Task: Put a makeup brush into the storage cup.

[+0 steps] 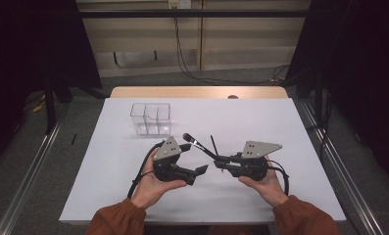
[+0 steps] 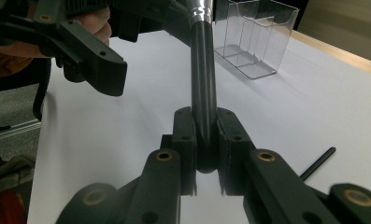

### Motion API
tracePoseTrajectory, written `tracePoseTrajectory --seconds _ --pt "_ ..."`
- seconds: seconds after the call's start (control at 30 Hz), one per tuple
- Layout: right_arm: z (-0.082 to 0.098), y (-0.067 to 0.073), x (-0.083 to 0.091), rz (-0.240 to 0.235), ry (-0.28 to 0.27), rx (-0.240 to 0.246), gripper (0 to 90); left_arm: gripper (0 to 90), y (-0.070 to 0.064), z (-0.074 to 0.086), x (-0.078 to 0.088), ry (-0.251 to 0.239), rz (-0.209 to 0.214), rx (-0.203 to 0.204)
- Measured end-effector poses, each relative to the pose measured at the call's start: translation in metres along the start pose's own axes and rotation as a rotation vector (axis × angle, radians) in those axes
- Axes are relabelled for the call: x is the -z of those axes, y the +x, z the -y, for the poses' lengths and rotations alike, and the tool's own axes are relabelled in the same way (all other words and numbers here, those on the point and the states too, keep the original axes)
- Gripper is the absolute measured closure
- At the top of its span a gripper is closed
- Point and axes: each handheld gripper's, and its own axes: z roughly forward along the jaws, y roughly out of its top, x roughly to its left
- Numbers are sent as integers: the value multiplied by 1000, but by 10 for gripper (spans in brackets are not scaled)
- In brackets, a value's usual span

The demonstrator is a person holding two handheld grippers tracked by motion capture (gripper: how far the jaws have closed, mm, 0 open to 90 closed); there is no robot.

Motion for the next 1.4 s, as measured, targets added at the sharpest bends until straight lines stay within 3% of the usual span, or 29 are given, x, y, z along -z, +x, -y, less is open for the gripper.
tracePoseTrajectory --seconds 0.33,0.47,0.8,0.87,0.93,1.4 --pt "-1 1 0 1 -14 0 800 264 0 -9 -8 -43 -2 25" --pt "0 0 1 2 -19 -4 800 295 -1 -11 -10 -53 12 47" --pt "0 0 1 -2 -24 -5 800 428 4 -18 -9 -73 3 114" --pt "1 0 0 -4 -24 -5 800 453 6 -20 -9 -75 10 125" --pt "1 1 0 -3 -25 -6 799 533 6 -21 -8 -76 16 129" --pt "2 2 -4 -16 -13 0 797 707 13 -24 -5 -110 98 226"
